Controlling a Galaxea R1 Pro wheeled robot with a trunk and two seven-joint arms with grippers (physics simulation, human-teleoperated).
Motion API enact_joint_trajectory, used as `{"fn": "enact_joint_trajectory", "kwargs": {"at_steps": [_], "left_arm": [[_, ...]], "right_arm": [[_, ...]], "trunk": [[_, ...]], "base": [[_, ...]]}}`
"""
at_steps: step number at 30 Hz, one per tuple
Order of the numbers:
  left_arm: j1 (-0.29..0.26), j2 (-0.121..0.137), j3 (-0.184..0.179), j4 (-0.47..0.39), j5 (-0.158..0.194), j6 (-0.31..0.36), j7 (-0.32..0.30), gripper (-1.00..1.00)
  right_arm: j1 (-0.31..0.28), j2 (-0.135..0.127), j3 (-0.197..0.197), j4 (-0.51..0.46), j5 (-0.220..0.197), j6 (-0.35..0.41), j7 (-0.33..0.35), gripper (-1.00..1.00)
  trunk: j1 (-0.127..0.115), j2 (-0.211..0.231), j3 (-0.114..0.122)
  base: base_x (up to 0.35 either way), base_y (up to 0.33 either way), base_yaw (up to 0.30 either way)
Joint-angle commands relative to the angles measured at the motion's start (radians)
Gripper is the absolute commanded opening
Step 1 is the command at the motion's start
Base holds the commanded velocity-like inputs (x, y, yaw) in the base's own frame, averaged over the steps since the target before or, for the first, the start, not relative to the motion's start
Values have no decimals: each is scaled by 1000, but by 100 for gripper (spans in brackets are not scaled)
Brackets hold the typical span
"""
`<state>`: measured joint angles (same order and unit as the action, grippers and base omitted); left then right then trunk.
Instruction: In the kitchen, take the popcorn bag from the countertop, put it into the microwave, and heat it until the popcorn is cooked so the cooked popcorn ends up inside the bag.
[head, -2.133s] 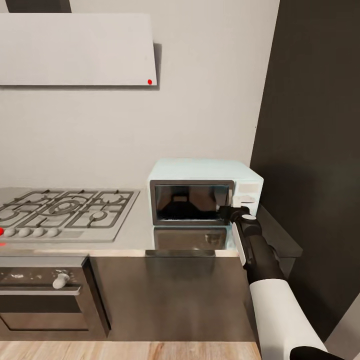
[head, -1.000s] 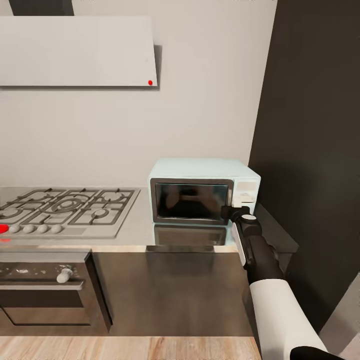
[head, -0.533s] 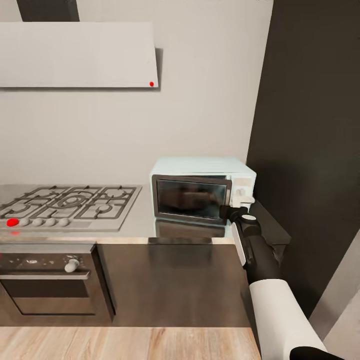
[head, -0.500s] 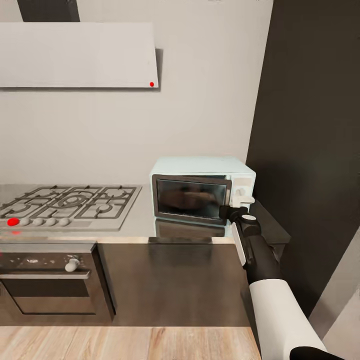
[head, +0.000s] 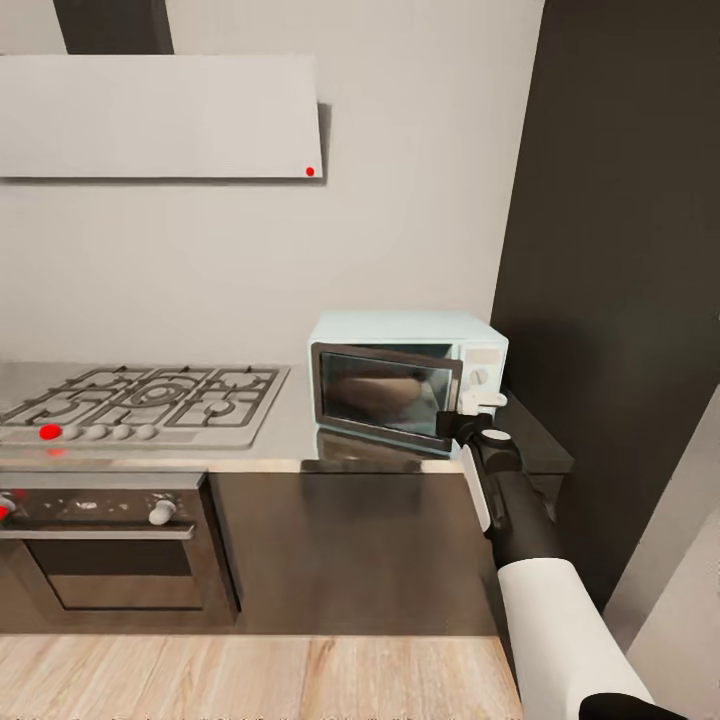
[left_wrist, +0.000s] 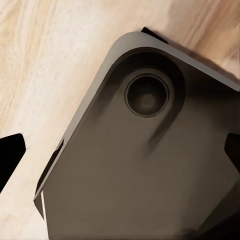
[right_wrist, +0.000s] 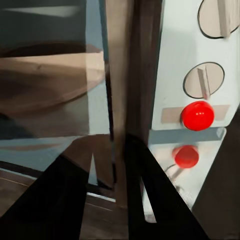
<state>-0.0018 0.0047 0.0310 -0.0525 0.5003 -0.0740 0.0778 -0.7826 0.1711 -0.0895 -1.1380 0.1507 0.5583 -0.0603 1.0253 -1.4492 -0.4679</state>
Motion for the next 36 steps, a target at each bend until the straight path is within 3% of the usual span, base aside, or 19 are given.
{"fn": "enact_joint_trajectory", "kwargs": {"at_steps": [1, 21, 22, 32, 36], "left_arm": [[0, 0, 2, -1, -2, -1, 2, 100], [0, 1, 0, -1, -2, 0, 1, 100], [0, 1, 0, -1, -2, 0, 1, 100], [0, 2, 0, -1, -2, 1, 2, 100], [0, 1, 0, -1, -2, 0, 2, 100]], "right_arm": [[-1, 1, -11, -5, 43, 8, -7, -100], [-1, 2, -10, -6, 49, 8, -3, -100], [-1, 2, -10, -7, 49, 8, -2, 100], [2, 3, -10, -6, 42, 28, 7, 100], [68, 1, -6, -13, 44, 149, 95, 100]], "trunk": [[0, -1, -1], [0, -1, -1], [0, -1, -1], [0, -1, -1], [0, -1, -1]], "base": [[-61, 30, 0], [-59, 2, 0], [-1, 0, 0], [0, 0, 0], [0, 0, 0]]}}
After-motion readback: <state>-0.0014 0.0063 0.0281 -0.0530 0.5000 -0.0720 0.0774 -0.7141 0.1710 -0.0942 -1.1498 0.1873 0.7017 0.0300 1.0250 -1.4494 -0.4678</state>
